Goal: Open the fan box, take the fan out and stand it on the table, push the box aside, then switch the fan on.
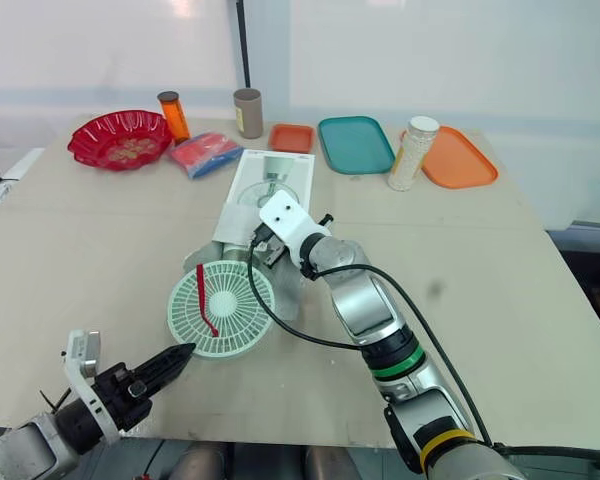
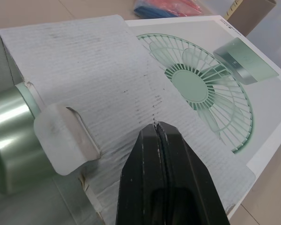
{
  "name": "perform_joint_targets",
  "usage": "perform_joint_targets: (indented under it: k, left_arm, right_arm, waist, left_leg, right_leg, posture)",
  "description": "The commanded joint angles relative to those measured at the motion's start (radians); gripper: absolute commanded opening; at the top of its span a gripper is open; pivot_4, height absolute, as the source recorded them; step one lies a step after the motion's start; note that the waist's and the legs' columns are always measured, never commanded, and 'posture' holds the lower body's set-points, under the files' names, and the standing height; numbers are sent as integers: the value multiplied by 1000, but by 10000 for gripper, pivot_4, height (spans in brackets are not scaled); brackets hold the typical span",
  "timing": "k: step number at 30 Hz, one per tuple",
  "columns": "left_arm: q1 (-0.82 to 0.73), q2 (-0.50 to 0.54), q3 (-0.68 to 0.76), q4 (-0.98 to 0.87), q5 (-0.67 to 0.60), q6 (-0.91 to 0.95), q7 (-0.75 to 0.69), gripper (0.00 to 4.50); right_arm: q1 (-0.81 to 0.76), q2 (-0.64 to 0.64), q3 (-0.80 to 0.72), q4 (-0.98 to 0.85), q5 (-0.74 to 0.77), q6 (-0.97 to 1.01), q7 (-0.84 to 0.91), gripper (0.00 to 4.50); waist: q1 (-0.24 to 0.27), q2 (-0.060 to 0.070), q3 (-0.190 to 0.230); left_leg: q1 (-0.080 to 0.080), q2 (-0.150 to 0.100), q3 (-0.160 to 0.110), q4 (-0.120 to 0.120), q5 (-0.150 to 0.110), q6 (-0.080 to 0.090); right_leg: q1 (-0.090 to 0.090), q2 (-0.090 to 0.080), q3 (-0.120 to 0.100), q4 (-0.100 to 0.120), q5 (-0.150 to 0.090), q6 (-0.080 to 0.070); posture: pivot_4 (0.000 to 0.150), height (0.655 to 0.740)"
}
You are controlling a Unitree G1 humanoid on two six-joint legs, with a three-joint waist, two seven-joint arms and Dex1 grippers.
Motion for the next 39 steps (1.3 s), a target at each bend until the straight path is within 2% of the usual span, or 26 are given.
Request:
perform_joint_targets:
  k: [1,18,19,26,27,35,39]
  left_arm:
    - [80,30,4,22,20,2,15,11406]
    - [74,41,6,57,80,-29,-44,11406]
    - [72,43,7,58,85,-29,-47,18390]
    - [66,45,19,71,126,-26,-69,43027]
    - [60,44,22,73,120,-27,-75,44630]
    - [55,62,56,72,125,-13,-136,44630]
    - [53,111,124,83,102,8,-185,44630]
  right_arm:
    - [6,-8,8,45,-10,34,3,0]
    - [-5,2,15,30,-9,54,1,0]
    - [-6,2,15,32,-10,53,0,0]
    - [6,13,21,25,-8,50,-5,0]
    - [8,14,22,24,-9,49,-5,0]
    - [2,22,25,31,-20,41,-14,0]
    - [-5,27,24,31,-24,47,-18,0]
  waist:
    - [0,0,0]
    - [0,0,0]
    - [0,0,0]
    - [2,2,1]
    - [2,2,1]
    - [2,2,1]
    - [2,1,2]
  left_leg:
    - [0,0,1,0,0,0]
    - [0,1,2,0,0,0]
    - [0,1,2,0,0,0]
    - [-1,1,2,0,0,0]
    - [-1,1,2,0,0,0]
    - [-1,1,3,-1,0,0]
    - [-1,1,3,-1,0,0]
  right_leg:
    - [0,0,0,0,0,0]
    - [-1,0,3,0,-1,-2]
    - [-1,0,3,0,-1,-2]
    - [-2,0,4,-1,0,-2]
    - [-2,0,4,-1,0,-2]
    - [-2,0,4,-1,0,-2]
    - [-4,0,5,-1,0,-3]
  posture:
    - [1500,7400]
    - [1500,7400]
    - [1500,7400]
    - [1500,7400]
    - [1500,7400]
    - [1500,7400]
    - [1500,7400]
